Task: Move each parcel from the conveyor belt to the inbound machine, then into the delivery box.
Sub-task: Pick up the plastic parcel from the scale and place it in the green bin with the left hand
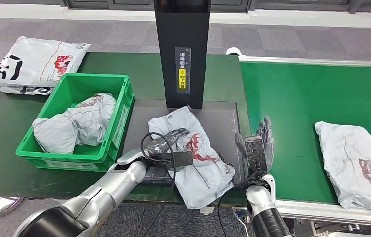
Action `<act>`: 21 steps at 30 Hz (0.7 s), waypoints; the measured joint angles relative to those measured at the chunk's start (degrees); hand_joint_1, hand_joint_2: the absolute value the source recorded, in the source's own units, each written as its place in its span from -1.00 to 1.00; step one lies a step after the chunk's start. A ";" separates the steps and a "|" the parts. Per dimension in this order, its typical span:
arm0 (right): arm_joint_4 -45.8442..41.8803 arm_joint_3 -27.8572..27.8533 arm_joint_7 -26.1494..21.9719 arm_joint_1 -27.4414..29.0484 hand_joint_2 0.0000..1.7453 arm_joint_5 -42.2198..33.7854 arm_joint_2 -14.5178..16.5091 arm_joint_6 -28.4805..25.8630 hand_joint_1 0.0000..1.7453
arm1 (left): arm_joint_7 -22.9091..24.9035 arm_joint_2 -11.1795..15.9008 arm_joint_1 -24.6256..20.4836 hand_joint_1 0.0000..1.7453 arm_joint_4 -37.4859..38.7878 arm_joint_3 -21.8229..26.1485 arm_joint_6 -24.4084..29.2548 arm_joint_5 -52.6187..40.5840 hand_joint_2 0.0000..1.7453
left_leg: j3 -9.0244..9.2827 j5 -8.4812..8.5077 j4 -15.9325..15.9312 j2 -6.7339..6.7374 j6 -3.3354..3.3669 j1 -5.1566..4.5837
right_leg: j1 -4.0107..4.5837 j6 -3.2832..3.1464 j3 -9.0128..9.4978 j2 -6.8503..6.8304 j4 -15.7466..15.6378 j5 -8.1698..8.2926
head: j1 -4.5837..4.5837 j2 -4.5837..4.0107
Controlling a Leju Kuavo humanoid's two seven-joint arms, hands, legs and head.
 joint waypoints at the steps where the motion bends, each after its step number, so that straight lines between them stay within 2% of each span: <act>1: -0.20 -0.19 0.08 0.06 1.00 0.17 0.00 0.16 -1.00 | 0.79 -0.19 -0.51 0.68 0.71 -1.00 -0.66 -1.24 1.00 | 0.18 -0.07 -0.01 -0.04 0.04 -0.01 | -0.03 0.05 0.21 -0.03 -0.02 -0.09 | 0.00 0.00; 2: -0.39 -0.38 0.14 0.12 1.00 0.32 0.00 0.27 -1.00 | 1.39 -0.35 -0.87 1.00 1.29 -1.92 -0.86 -2.04 1.00 | 0.37 -0.14 -0.01 -0.07 0.06 -0.03 | -0.05 0.06 0.44 -0.05 -0.03 -0.17 | 0.00 0.00; 5: -1.24 -0.62 0.52 0.66 1.00 0.85 0.00 0.42 -1.00 | 2.13 -0.53 -1.30 1.00 2.16 -3.54 1.73 -2.37 1.00 | 0.88 -0.31 -0.03 -0.08 0.07 -0.05 | -0.09 0.06 0.97 -0.08 -0.06 -0.31 | -0.01 0.00; 12: -3.54 -0.73 0.99 2.62 1.00 1.67 0.00 1.02 -1.00 | 2.10 -0.21 -1.59 1.00 1.98 -3.55 6.96 -2.29 1.00 | 1.03 -0.28 -0.03 0.01 0.02 -0.04 | -0.07 -0.01 1.03 0.03 -0.06 -0.22 | 0.00 0.00; 17: -4.69 -0.74 0.99 3.36 1.00 1.84 0.00 0.27 -1.00 | 1.10 -0.10 -1.37 1.00 0.72 -1.49 13.76 -0.88 1.00 | 0.89 -0.23 -0.03 0.06 -0.05 -0.02 | -0.05 -0.04 0.80 0.11 -0.03 -0.19 | 0.00 0.00; 21: -5.48 -0.76 1.03 3.87 1.00 1.84 0.00 0.15 -1.00 | 1.24 0.37 -1.41 1.00 -0.42 -0.09 14.84 -0.92 1.00 | 0.71 -0.23 -0.03 0.11 -0.06 -0.02 | -0.04 -0.05 0.60 0.15 -0.02 -0.18 | 0.00 0.00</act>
